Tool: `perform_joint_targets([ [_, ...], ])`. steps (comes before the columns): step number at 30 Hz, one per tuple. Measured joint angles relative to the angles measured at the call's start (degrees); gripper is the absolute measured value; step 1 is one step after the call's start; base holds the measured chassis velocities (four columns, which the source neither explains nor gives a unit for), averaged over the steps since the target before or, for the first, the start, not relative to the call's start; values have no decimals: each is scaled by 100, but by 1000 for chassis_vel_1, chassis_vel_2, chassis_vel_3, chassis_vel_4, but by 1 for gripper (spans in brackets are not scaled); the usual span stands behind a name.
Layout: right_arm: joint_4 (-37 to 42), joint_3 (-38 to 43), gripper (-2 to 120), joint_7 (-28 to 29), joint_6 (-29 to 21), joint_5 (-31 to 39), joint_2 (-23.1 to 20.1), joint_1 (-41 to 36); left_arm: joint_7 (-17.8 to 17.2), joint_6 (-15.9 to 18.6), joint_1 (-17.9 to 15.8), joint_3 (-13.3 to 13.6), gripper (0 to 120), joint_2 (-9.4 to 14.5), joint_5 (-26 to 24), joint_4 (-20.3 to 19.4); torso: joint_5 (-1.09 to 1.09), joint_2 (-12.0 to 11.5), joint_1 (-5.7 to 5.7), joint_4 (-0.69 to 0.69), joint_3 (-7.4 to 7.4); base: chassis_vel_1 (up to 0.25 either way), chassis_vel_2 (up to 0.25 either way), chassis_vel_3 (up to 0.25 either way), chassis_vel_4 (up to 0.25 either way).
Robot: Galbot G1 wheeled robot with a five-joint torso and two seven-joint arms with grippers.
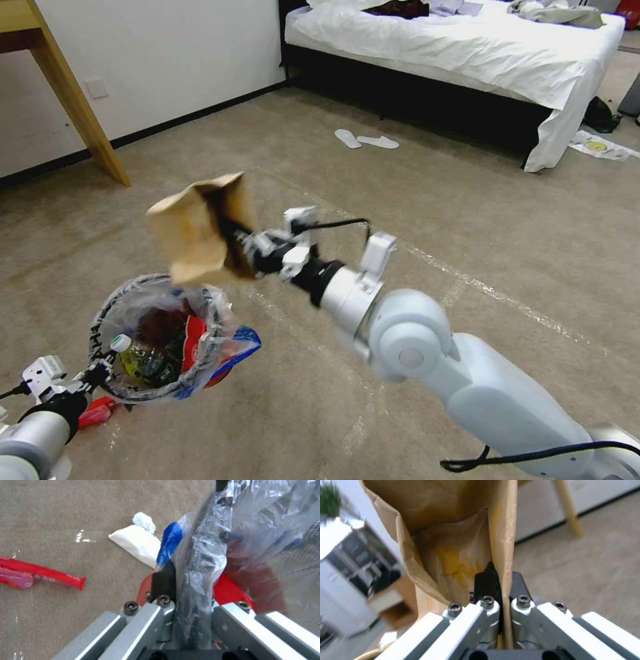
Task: Pick up the trash bin and place the garbage on the floor into it.
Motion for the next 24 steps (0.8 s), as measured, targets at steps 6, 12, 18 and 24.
perform_joint_targets([
  [6,-55,-912,0,690,-493,111,54,248,-12,9,3,0,0,0,-10,-27,0,0,0,-2,0,0,0,0,0],
  [12,-295,-1470,0,1059,-836,78,255,365,-47,17,-9,-27,0,-20,-62,-58,0,0,0,-2,0,0,0,0,0],
  [18,-696,-1616,0,928,-868,-78,436,541,-82,23,17,-89,0,-12,-174,-146,0,0,0,-2,1,0,0,0,0],
  [24,-1003,-1659,0,816,-805,-203,605,667,-86,26,78,-123,0,13,-233,-200,0,0,0,-2,1,0,0,0,0],
])
